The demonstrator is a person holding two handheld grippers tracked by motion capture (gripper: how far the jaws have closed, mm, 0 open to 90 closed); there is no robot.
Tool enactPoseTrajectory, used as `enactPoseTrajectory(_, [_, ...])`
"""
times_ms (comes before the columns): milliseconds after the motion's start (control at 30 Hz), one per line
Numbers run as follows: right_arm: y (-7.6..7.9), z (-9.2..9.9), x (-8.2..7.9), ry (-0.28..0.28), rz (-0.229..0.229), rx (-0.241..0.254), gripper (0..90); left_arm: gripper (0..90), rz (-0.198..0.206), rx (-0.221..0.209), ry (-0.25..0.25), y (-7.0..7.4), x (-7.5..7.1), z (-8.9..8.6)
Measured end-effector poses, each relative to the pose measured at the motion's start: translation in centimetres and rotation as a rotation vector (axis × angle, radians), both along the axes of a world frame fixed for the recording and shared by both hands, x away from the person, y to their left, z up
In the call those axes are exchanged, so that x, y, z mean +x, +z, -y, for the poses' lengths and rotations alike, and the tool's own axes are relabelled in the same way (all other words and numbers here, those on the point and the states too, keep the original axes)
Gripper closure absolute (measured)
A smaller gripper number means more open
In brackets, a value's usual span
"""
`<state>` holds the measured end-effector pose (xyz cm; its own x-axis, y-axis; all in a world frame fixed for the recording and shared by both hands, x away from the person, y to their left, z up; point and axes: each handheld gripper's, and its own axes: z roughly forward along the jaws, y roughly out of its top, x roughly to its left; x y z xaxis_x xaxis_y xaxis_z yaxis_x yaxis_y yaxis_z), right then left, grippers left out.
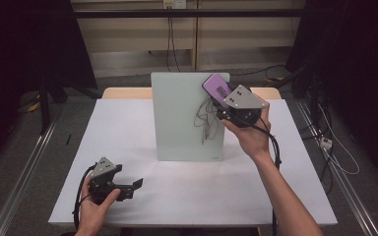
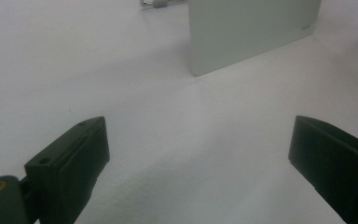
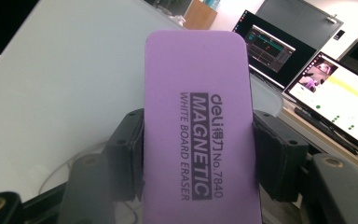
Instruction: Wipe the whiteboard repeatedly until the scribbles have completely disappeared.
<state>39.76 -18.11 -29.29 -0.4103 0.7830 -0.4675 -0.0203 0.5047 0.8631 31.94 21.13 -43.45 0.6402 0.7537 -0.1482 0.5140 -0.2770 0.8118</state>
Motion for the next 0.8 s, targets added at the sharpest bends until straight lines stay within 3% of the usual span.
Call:
enactPoseTrajectory(367, [-0.3,-0.4,0.1,-0.024,-0.007,-0.03,41.3,5.0,0.006,-0.006,-0.011,0.0,-0.1,0.1])
enactPoseTrajectory(800, [-1.3,-0.9,-0.2,-0.002,-0.032,-0.047,41.4,5.0,0.003,-0.004,-0.007,0.0,0.0,0.1])
